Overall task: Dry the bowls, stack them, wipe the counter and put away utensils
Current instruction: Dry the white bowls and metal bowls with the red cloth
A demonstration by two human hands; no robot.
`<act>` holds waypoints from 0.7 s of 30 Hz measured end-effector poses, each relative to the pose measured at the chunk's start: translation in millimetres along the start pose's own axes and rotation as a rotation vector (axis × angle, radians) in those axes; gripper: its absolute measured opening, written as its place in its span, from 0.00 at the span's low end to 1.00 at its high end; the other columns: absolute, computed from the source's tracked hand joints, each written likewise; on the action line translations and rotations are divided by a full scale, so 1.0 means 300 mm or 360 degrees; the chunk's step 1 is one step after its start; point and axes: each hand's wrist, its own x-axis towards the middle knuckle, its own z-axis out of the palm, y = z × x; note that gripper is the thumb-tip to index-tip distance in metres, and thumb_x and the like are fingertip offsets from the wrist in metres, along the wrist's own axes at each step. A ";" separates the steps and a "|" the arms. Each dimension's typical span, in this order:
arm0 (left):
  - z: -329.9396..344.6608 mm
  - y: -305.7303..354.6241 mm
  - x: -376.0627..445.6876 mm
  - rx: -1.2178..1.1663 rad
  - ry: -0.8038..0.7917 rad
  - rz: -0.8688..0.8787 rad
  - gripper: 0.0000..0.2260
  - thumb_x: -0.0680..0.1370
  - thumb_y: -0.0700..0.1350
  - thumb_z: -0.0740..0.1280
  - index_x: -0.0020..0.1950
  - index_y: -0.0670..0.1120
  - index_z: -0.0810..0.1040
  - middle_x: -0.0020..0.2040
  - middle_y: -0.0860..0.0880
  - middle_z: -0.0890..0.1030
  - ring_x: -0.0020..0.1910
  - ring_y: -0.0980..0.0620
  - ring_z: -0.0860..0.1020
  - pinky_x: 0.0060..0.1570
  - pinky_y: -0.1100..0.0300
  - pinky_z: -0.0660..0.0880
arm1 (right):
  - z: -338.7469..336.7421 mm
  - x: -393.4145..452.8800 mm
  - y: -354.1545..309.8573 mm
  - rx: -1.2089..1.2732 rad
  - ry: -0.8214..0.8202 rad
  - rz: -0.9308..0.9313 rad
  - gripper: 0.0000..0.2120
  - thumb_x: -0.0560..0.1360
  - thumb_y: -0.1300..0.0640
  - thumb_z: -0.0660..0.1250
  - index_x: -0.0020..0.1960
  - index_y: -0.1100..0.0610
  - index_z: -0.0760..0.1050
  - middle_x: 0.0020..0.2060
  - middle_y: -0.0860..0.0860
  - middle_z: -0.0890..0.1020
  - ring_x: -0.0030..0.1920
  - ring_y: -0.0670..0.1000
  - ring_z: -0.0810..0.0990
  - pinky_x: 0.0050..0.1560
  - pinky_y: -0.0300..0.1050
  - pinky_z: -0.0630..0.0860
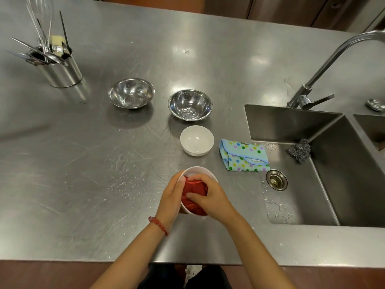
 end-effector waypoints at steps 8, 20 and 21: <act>0.021 0.020 -0.017 0.0026 -0.0055 0.0007 0.12 0.80 0.48 0.54 0.52 0.59 0.77 0.53 0.56 0.80 0.51 0.62 0.78 0.46 0.71 0.73 | 0.043 -0.014 0.006 0.0099 0.0541 0.0039 0.16 0.67 0.60 0.73 0.50 0.47 0.74 0.46 0.43 0.78 0.48 0.43 0.76 0.53 0.40 0.75; 0.032 0.075 -0.017 0.0105 -0.0008 0.0157 0.15 0.80 0.43 0.55 0.49 0.61 0.75 0.49 0.60 0.79 0.47 0.69 0.76 0.42 0.79 0.70 | -0.044 -0.004 -0.024 0.0094 -0.0053 0.0020 0.15 0.67 0.61 0.73 0.51 0.50 0.75 0.44 0.42 0.78 0.44 0.36 0.77 0.44 0.26 0.72; 0.032 0.074 -0.020 0.0111 -0.0020 0.0152 0.15 0.80 0.43 0.55 0.49 0.61 0.75 0.49 0.59 0.79 0.47 0.69 0.76 0.42 0.78 0.70 | -0.049 -0.008 -0.026 0.0125 -0.0094 0.0009 0.15 0.67 0.62 0.73 0.50 0.49 0.75 0.43 0.41 0.78 0.43 0.34 0.77 0.43 0.25 0.72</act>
